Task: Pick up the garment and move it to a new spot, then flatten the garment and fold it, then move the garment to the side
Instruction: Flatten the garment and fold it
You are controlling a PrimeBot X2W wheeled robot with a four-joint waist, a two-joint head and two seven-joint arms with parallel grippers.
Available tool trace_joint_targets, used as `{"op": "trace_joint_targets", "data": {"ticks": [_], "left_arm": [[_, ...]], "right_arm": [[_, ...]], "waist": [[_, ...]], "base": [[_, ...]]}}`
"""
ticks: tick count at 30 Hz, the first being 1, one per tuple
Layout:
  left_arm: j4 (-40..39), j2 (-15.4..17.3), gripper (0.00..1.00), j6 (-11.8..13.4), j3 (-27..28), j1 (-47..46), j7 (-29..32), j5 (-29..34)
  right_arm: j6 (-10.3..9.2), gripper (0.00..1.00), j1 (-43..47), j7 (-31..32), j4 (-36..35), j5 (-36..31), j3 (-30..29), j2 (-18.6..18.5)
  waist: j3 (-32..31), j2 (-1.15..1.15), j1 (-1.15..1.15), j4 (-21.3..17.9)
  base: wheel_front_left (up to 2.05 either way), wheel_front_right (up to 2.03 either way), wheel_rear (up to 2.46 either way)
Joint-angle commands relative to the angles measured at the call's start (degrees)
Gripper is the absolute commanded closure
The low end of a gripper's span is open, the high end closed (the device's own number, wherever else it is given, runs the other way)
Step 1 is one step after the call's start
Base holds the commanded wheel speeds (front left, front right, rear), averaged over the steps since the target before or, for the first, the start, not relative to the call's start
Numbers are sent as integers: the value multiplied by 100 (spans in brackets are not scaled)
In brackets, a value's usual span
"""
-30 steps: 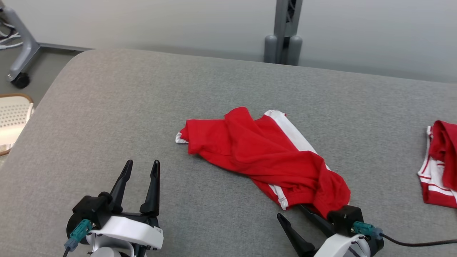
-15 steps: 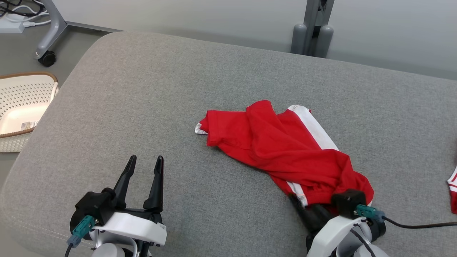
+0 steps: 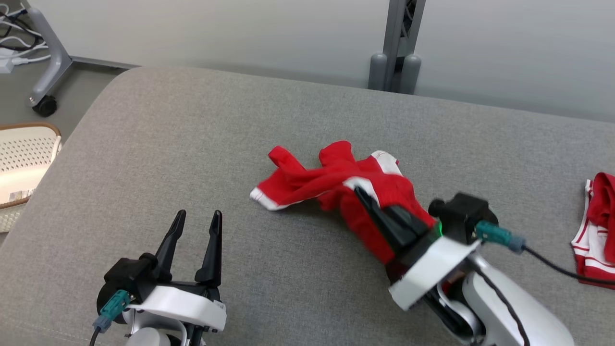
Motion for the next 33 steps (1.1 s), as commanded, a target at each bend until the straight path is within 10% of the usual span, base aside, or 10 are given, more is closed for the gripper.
{"op": "trace_joint_targets", "data": {"ticks": [1, 14, 33], "left_arm": [[19, 25, 0, 13, -1, 15, -26, -35], [-4, 24, 0, 59, 37, 197, -26, -147], [-22, 25, 0, 57, -5, 171, -26, -151]], "right_arm": [[0, 100, -311, 54, -226, 20, 70, -55], [0, 100, -1341, 352, -1513, 850, -53, -71], [0, 100, 256, 2140, 998, 742, -1344, -904]], "waist": [[-102, 0, 0, -40], [-323, 0, 0, -40], [-254, 0, 0, -187]], "base": [[0, 0, 0], [0, 0, 0], [0, 0, 0]]}}
